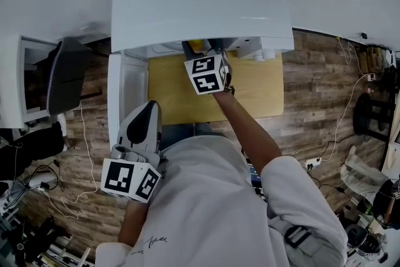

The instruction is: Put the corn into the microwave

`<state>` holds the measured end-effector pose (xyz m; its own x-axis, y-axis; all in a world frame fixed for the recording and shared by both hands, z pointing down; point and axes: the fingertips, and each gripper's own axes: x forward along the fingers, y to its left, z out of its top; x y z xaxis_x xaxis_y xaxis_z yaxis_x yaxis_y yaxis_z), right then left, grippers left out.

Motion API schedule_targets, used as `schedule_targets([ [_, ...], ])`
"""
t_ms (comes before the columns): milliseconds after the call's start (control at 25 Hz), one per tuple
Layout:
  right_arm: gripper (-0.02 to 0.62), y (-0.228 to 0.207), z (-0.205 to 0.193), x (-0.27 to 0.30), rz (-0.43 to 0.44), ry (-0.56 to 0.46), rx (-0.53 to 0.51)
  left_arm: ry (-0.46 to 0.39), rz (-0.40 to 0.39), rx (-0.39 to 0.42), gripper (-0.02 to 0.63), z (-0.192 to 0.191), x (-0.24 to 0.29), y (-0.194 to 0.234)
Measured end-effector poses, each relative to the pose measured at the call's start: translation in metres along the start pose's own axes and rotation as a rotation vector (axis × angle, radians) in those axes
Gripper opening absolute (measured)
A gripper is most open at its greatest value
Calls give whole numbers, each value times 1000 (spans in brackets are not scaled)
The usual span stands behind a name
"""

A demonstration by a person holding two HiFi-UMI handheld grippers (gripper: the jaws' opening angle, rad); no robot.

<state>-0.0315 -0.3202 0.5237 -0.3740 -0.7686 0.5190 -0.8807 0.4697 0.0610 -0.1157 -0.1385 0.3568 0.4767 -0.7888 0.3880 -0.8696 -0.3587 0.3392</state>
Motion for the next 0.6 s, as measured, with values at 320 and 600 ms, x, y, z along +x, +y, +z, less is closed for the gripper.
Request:
schedule_targets([
  [320,252,-2,5,-21,3,-18,36,-5,-15,6,-11,-1,-2,-8],
  [600,238,-3,7,-41,12,-39,78,-16,-19,11,-11,-1,-5,-15],
])
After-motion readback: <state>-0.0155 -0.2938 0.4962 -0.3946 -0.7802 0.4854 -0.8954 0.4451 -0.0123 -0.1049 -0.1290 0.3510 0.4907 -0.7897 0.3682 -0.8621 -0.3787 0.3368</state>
